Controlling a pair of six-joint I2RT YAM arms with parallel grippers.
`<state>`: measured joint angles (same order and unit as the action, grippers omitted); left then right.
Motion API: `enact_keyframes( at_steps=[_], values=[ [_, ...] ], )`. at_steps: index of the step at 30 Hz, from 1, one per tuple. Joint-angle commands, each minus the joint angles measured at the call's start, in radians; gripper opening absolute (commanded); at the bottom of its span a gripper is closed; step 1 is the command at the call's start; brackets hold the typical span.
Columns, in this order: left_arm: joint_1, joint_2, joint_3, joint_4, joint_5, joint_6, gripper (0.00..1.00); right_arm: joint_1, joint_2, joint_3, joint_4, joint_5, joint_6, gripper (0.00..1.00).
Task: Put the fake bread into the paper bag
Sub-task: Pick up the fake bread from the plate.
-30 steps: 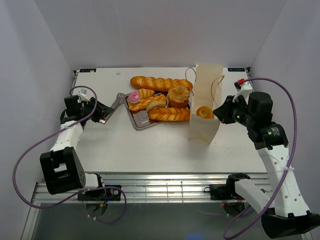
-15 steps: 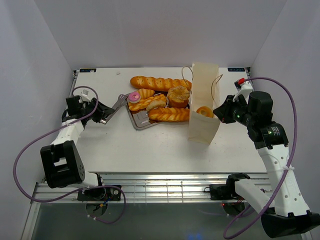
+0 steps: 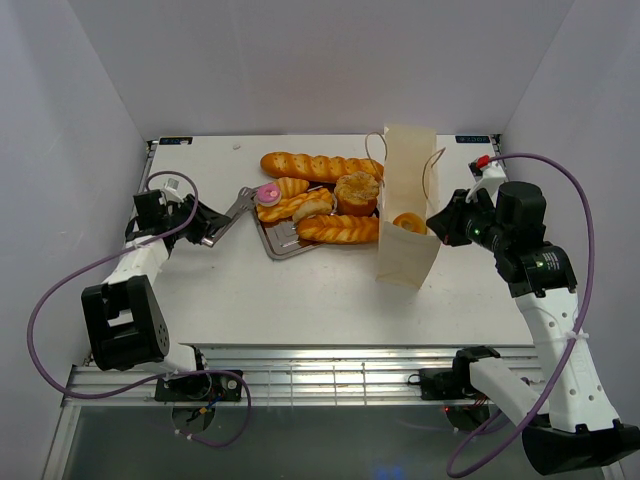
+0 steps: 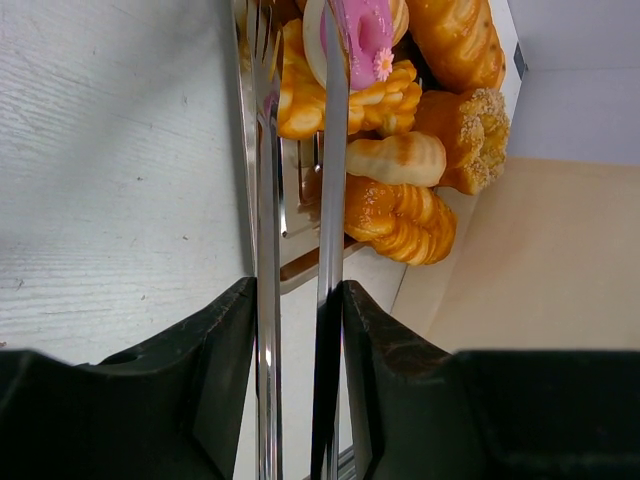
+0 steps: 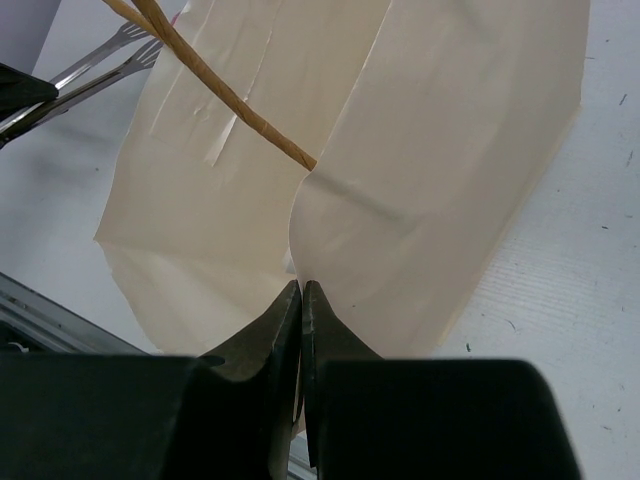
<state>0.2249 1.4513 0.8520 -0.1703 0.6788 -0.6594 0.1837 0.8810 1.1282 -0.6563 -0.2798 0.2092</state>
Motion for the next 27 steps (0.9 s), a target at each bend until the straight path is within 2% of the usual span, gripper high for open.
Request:
enact_keyframes(
  at_steps=[1,27],
  values=[
    [-0.009,-0.002,0.053,0.041,0.019,0.006,0.49,0.003,0.012,0.03,-0.042,0.002,0.002,0.08],
    [-0.053,0.017,0.073,0.049,-0.025,-0.002,0.5,0.003,0.006,0.021,-0.046,0.008,0.002,0.08]
  ],
)
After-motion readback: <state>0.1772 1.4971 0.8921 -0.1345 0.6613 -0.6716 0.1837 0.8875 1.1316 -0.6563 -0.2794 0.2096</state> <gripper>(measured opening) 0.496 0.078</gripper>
